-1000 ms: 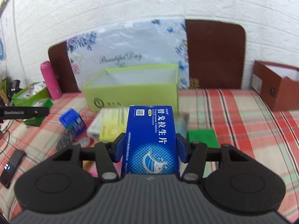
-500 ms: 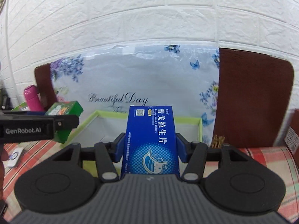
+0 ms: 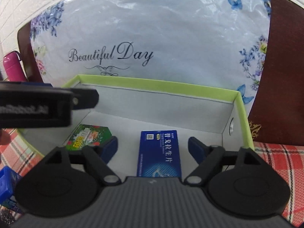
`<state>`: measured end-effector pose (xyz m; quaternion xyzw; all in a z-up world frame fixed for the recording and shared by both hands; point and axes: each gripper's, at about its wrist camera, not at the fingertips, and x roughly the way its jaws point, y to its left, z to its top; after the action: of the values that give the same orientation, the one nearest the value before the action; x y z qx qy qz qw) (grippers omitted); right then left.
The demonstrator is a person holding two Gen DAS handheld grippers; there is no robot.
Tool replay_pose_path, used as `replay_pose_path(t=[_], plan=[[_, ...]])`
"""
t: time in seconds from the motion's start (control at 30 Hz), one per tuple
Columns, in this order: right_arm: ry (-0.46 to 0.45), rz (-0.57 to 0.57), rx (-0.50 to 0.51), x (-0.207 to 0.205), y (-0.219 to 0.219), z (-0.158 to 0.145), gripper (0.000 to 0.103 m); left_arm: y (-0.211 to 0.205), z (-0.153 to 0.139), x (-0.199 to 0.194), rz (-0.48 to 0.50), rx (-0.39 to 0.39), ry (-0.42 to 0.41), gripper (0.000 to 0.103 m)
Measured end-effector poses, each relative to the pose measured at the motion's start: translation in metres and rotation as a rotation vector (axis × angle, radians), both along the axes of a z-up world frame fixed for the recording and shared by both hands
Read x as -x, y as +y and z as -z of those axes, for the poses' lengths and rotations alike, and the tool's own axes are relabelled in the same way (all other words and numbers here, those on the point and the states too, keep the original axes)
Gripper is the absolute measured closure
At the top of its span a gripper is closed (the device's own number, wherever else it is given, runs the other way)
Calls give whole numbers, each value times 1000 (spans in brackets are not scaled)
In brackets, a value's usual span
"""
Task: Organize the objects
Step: 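Carry both boxes into the lime-green box and open both tools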
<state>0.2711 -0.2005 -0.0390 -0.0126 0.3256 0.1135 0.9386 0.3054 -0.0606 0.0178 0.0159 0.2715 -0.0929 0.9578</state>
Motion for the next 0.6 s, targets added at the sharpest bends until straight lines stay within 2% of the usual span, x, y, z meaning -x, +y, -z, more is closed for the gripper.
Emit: replay_pose_path(t=[0.1, 0.17, 0.33, 0.5, 0.6], plan=[[-46, -1, 11, 17, 0, -15, 0, 6, -7, 13, -7, 0, -19, 10], [-115, -1, 25, 32, -2, -35, 0, 10, -18, 27, -19, 4, -57, 10], [-211, 37, 3, 68, -21, -80, 0, 13, -54, 64, -28, 8, -118, 8], [-272, 55, -66, 122, -43, -116, 0, 11, -83, 114, -2, -28, -131, 8], [-299, 50, -94, 166, -51, -129, 0, 13, -87, 151, 23, -25, -158, 8]])
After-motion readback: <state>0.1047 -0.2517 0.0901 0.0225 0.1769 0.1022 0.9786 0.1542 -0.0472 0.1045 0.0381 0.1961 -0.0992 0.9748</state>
